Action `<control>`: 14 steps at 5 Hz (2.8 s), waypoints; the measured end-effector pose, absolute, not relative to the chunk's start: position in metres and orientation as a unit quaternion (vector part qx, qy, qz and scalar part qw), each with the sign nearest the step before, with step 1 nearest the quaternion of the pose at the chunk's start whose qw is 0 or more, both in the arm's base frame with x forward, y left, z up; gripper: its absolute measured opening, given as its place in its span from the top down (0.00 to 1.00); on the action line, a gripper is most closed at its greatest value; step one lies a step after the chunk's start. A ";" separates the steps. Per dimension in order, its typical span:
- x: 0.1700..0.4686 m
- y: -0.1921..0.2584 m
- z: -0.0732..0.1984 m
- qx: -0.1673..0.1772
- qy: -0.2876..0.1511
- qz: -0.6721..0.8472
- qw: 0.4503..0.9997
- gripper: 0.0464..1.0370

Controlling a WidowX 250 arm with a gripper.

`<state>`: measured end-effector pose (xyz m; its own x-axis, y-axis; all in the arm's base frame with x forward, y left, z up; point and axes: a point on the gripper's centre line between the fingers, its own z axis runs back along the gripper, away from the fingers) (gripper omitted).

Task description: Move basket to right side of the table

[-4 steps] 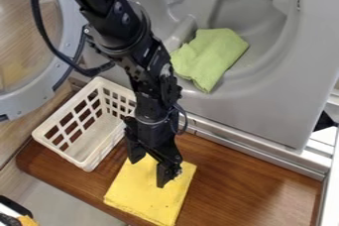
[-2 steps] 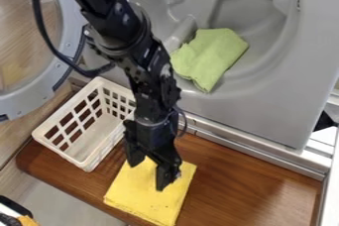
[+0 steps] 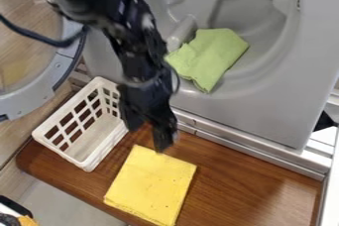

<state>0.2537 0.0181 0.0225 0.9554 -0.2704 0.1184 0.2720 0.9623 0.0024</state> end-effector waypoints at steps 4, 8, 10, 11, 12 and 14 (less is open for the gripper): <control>0.277 0.078 -0.061 0.041 0.039 -0.073 0.996 0.09; 0.262 0.081 -0.031 0.037 -0.005 -0.025 0.999 0.92; 0.252 0.022 0.032 0.006 -0.038 -0.005 0.999 0.96; 0.250 -0.024 0.020 -0.029 -0.011 -0.059 0.998 0.96; 0.243 -0.078 0.005 -0.039 -0.004 -0.133 0.990 0.96; 0.247 -0.122 -0.012 -0.092 -0.024 -0.170 0.981 0.96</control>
<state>0.2470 -0.1218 -0.0121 0.9409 -0.3295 0.0784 0.3383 0.9250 -0.1730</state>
